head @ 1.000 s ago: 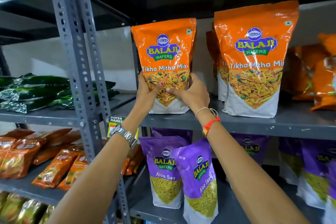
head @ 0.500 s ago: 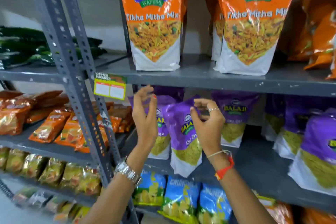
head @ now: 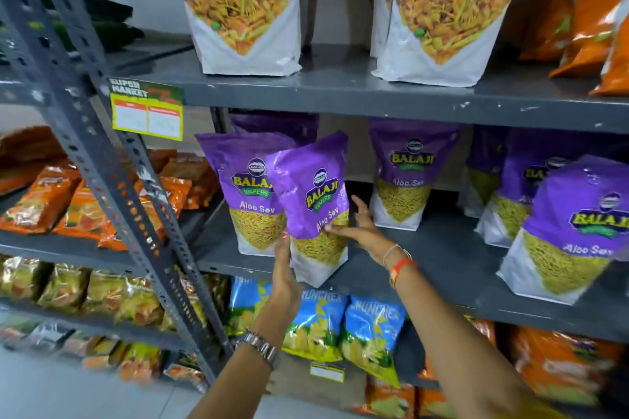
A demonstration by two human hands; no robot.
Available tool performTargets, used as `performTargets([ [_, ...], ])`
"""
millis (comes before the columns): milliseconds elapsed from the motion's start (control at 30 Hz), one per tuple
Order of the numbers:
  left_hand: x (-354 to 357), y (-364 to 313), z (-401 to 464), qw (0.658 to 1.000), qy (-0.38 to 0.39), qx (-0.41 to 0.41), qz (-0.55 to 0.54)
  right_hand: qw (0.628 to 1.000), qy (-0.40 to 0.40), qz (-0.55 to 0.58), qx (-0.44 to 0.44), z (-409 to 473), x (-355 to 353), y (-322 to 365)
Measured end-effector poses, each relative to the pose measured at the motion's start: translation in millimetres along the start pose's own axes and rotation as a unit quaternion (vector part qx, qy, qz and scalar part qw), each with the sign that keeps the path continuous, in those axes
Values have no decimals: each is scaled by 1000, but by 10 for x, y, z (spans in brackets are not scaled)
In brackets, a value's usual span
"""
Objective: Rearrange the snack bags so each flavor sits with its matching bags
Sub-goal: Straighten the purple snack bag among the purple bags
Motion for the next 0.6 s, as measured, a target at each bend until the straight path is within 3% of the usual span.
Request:
performTargets([
  [133,13,57,55,1000,-11,6,12,994,82,-71,33,94,111,-126],
  [267,-48,58,77,995,-12,30,96,996,72,-57,7,27,139,-123],
  [400,-10,-25,92,993,-15,58,103,999,10,-23,-24,-112,60,-95],
  [600,345,-219,228,981,46,95,162,987,-154,18,-52,-437,-319,-18],
])
Point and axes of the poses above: each hand's wrist, its own z-axis towards the middle knuckle, its own x-axis out of the palm, y = z × x, the point moved 9 cm from there along z, towards the middle knuckle, and after that the axes turned 8 degrees about y, right-handed, at the moved point
